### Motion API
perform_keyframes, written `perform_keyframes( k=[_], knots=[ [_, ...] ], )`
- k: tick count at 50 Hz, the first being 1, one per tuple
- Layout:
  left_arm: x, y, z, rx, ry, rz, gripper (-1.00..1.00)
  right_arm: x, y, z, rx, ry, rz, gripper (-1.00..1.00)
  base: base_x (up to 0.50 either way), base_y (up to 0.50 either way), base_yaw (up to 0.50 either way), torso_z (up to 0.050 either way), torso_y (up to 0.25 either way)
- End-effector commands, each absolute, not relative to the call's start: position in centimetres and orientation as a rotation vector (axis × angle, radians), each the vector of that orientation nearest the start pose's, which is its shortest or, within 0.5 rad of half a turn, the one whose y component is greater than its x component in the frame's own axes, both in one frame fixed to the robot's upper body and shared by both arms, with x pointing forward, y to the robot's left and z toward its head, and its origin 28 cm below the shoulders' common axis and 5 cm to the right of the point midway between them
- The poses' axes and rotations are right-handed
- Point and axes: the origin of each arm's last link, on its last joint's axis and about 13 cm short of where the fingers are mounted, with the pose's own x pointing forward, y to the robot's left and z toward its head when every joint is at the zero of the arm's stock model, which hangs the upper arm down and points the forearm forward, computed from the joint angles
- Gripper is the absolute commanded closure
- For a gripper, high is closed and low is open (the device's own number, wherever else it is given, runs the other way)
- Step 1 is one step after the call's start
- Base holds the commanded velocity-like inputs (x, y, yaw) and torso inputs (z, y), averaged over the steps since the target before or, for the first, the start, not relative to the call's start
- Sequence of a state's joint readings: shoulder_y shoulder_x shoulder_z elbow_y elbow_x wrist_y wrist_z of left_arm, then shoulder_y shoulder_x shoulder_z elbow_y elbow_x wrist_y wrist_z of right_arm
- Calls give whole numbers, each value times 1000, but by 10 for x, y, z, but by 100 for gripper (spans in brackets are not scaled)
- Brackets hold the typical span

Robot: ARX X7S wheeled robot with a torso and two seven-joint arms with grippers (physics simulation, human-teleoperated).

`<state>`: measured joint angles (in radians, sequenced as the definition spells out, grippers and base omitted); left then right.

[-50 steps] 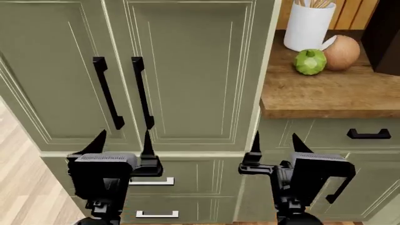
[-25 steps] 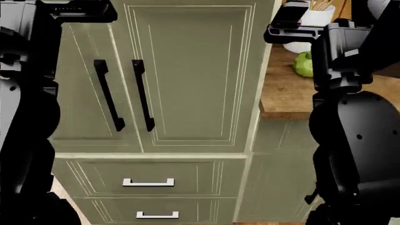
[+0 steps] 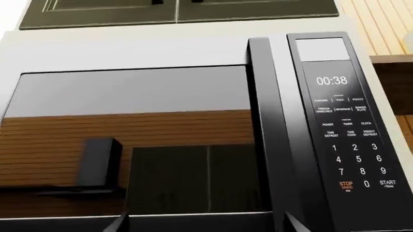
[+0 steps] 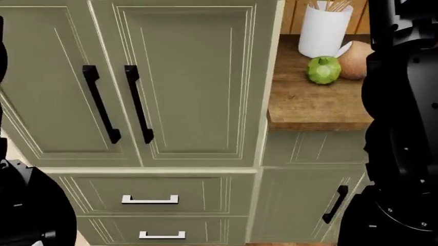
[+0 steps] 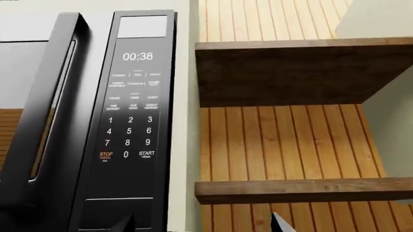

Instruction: Open the microwave door

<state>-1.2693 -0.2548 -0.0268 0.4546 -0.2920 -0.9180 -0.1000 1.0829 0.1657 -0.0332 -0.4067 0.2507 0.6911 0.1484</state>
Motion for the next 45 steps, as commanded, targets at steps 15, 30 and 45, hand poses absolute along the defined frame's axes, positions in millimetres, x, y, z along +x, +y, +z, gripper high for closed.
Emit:
perform_keyframes(
  k=[15, 30, 45],
  knots=[
    [264, 247, 396, 10, -809, 8, -100, 286, -112, 347, 40, -811, 17, -100, 0, -451, 0, 0, 0],
    [263, 251, 398, 0, -814, 19, -100, 288, -107, 341, 10, -793, 41, -100, 351, -122, 0, 0, 0],
    [261, 253, 402, 1, -820, 24, -100, 287, -105, 339, 11, -789, 47, -100, 283, -90, 0, 0, 0]
  ],
)
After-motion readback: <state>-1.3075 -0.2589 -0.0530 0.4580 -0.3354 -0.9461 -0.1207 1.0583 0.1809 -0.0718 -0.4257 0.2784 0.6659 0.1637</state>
